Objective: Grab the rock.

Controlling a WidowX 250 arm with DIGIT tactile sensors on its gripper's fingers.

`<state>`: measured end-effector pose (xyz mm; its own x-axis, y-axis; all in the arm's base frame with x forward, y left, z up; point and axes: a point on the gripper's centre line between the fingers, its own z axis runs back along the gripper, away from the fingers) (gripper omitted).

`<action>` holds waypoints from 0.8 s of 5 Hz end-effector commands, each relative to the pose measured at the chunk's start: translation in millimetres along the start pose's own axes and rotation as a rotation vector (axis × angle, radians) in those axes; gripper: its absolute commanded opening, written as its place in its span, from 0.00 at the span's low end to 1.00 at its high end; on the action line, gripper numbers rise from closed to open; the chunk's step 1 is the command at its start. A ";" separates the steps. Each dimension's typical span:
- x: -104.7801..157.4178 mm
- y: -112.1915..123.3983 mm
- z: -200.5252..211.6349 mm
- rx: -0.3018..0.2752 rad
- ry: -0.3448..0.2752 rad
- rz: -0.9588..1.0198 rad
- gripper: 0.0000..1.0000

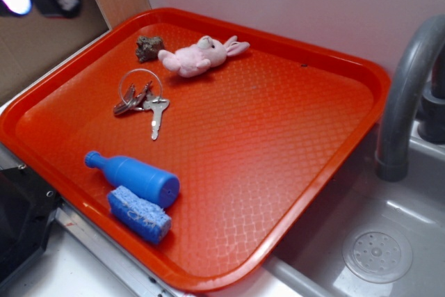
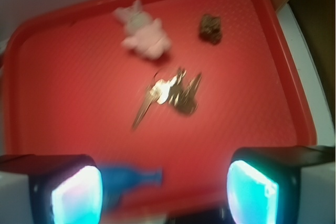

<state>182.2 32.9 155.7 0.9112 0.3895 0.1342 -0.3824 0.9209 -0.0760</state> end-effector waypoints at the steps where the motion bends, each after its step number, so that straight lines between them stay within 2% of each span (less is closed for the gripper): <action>1: 68.5 31.2 -34.7 0.016 -0.175 0.061 1.00; 2: 84.2 29.3 -44.5 0.055 -0.215 0.040 1.00; 3: 97.6 28.1 -59.0 0.059 -0.234 0.034 1.00; 4: 110.3 26.8 -73.4 0.085 -0.224 0.030 1.00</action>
<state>274.7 93.0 77.0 0.8637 0.4103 0.2926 -0.4312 0.9022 0.0076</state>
